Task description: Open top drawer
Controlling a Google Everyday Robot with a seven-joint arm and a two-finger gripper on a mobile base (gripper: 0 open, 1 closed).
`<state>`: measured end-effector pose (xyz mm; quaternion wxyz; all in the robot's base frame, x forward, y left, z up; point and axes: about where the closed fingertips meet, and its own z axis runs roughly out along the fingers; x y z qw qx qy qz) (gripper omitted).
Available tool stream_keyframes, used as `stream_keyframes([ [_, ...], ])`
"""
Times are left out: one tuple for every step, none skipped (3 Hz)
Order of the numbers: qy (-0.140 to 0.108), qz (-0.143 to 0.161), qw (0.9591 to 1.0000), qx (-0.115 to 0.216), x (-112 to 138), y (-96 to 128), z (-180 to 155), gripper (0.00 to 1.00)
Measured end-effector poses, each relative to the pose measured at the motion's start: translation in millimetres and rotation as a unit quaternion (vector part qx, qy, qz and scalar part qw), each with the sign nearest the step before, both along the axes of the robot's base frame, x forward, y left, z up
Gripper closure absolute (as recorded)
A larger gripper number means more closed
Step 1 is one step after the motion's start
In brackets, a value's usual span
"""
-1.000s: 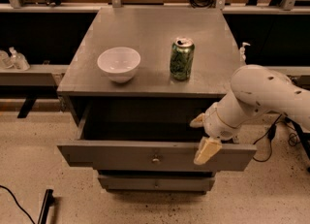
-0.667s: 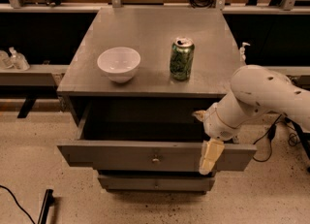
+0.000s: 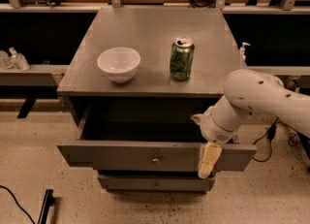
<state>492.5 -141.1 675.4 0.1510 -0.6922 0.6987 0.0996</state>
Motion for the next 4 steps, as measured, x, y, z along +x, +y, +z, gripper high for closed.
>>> stream_keyframes([
  [0.008, 0.016, 0.9991, -0.040, -23, 7, -8, 0.00],
  [0.031, 0.036, 0.9972, -0.057, -51, 16, -8, 0.17],
  [0.058, 0.063, 0.9940, -0.068, -73, 27, -10, 0.40],
  [0.064, 0.068, 0.9932, -0.069, -77, 29, -8, 0.63],
])
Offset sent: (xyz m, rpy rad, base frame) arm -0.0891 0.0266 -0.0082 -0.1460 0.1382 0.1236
